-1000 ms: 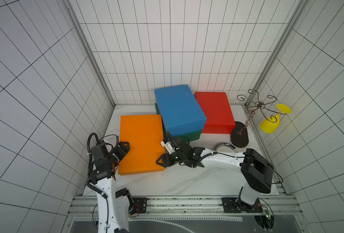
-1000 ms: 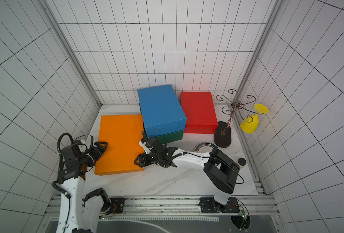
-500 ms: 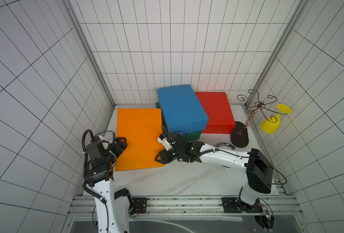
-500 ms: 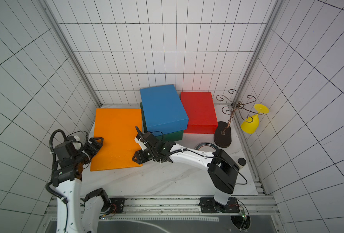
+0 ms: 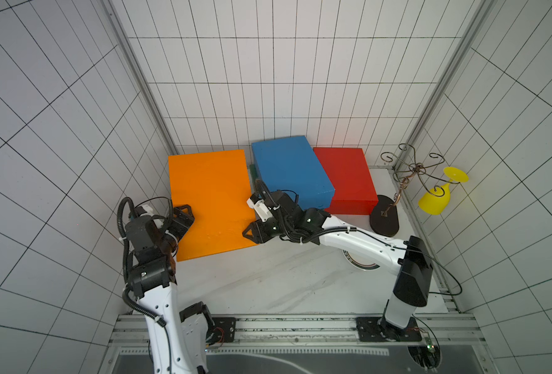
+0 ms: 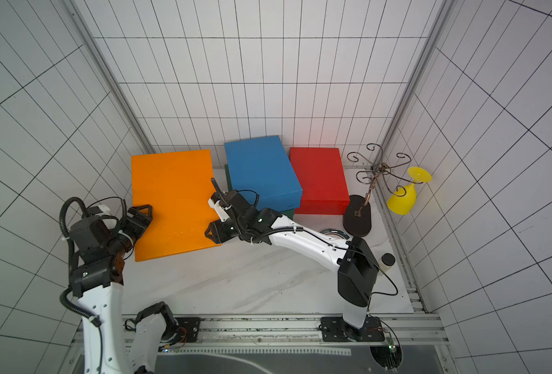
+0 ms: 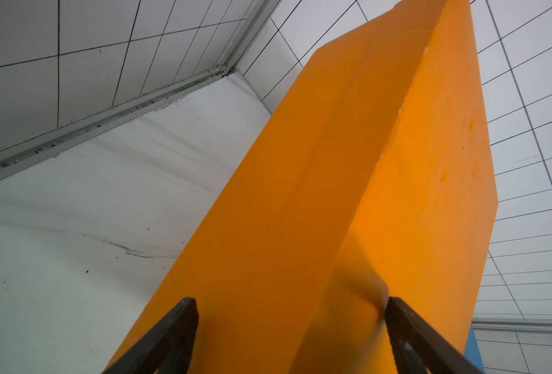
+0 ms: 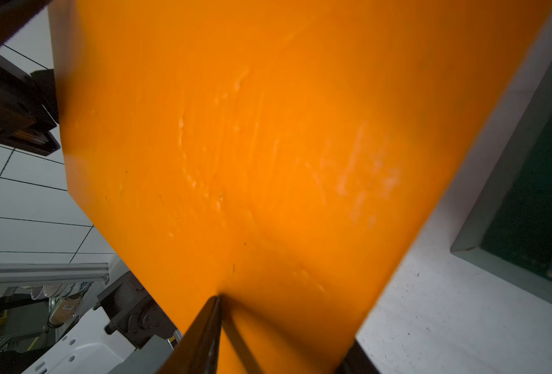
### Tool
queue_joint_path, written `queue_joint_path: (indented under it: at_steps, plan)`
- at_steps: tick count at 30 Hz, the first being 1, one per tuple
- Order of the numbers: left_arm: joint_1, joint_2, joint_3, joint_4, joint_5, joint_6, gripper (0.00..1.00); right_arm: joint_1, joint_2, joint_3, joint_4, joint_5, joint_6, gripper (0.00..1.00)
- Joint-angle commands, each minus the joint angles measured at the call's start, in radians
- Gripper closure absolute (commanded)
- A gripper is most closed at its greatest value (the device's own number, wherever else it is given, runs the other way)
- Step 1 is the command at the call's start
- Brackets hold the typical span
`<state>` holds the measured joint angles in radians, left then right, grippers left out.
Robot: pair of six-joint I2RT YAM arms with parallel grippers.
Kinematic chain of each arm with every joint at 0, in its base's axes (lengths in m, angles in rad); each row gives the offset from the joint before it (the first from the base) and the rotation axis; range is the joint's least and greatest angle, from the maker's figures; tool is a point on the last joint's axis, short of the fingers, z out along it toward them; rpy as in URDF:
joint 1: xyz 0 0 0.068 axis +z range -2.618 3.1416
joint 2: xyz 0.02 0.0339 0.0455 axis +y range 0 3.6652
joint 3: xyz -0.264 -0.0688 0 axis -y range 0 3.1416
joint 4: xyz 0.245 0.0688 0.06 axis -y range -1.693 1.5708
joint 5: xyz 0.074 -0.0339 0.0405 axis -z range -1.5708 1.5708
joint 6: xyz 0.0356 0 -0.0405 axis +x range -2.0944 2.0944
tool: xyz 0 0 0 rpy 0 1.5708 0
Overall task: Stack the shoeboxes
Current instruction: Pick up the shoebox from the center of the board.
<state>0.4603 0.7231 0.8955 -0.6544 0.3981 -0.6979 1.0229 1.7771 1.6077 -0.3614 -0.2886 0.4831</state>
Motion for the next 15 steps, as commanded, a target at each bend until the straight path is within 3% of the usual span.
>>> queue_joint_path:
  at_steps: [1,11,15]
  plan:
    - [-0.035,0.000,0.024,0.022,0.220,-0.187,0.09,0.036,0.018,0.213,0.165,-0.094,-0.050,0.60]
    - [-0.046,0.039,0.122,0.153,0.234,-0.321,0.09,-0.019,0.012,0.348,0.065,-0.081,-0.090,0.60]
    - [-0.151,0.056,0.158,0.212,0.162,-0.374,0.09,-0.035,0.007,0.380,0.058,-0.082,-0.092,0.60]
